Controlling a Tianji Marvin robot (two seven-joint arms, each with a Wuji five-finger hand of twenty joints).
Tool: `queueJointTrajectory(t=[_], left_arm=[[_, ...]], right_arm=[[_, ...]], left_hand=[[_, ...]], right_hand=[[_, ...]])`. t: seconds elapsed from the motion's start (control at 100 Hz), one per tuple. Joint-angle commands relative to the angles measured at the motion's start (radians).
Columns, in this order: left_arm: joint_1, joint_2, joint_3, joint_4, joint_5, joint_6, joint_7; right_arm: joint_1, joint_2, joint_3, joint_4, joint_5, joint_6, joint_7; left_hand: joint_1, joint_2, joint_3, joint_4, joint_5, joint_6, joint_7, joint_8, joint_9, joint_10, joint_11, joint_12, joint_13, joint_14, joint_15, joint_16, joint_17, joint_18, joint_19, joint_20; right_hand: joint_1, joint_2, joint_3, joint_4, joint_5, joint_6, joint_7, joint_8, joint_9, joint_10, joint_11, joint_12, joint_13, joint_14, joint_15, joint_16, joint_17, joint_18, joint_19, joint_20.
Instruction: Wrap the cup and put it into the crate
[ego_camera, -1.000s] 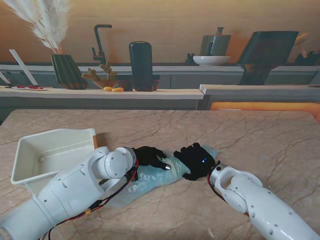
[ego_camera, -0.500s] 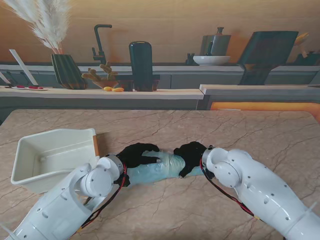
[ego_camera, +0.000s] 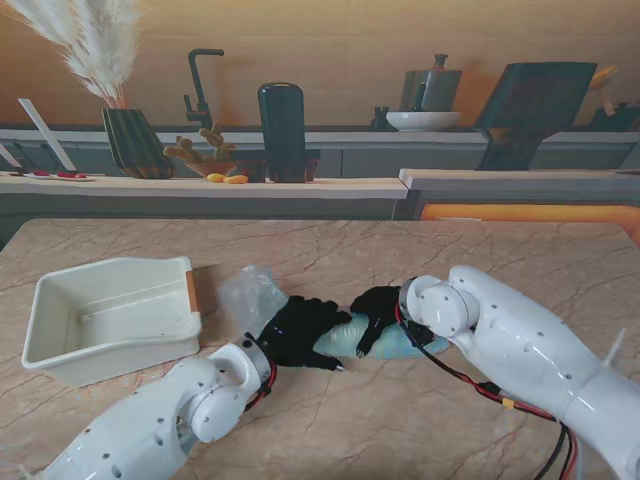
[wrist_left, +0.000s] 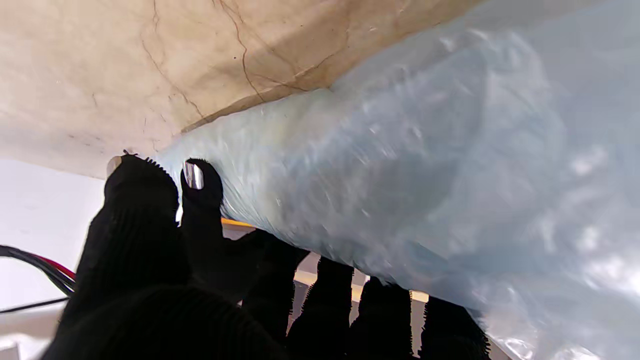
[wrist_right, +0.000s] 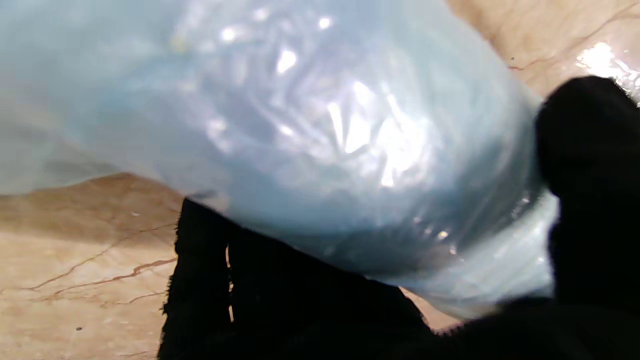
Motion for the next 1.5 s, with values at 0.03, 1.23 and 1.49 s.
queueJointTrajectory(t=[0.03, 1.23, 1.49], left_arm=[[-0.025, -0.015, 0.046, 0.044, 0.006, 0.028, 0.026], [-0.294, -0.055, 0.387, 0.268, -0.130, 0.149, -0.122], [-0.321, -0.036, 0.365, 0.216, -0.294, 0.212, -0.320]], right_arm=[[-0.016, 0.001, -0.056, 0.072, 0.011, 0.003, 0.048], [-0.291, -0.010, 0.391, -0.071, 0.093, -0.043, -0.004], [-0.481, -0.032, 0.534, -0.200, -0.150, -0.199, -0.292]], left_hand=[[-0.028, -0.048, 0.023, 0.032, -0.035, 0.001, -0.040, -0.038, -0.049, -0.021, -0.010, -0.024, -0.051, -0.012, -0.015, -0.018, -0.022, 0.000, -0.041, -0.012], [0.049, -0.317, 0.653, -0.109, 0.170, -0.196, 0.856, 0.462, 0.582, -0.134, 0.405, 0.508, 0.420, -0.013, 0.463, 0.277, 0.177, -0.002, 0.457, 0.126], [0.093, -0.261, 0.587, -0.094, 0.193, -0.192, 0.821, 0.429, 0.585, -0.120, 0.338, 0.489, 0.409, 0.000, 0.416, 0.253, 0.173, 0.006, 0.434, 0.111]], right_hand=[[0.536, 0.129, 0.526, 0.060, 0.237, -0.394, 0.154, 0.015, 0.037, -0.054, 0.015, 0.016, 0.051, -0.019, 0.063, 0.021, -0.039, -0.070, -0.058, 0.016], [-0.017, 0.276, -0.069, 0.104, -0.147, -0.274, -0.265, -0.050, -0.278, -0.042, -0.394, -0.220, -0.136, -0.067, -0.635, -0.271, -0.168, 0.053, -0.715, 0.028], [-0.021, 0.261, -0.052, 0.107, -0.195, -0.272, -0.235, -0.029, -0.296, -0.045, -0.334, -0.215, -0.124, -0.077, -0.587, -0.258, -0.139, 0.054, -0.705, 0.028]])
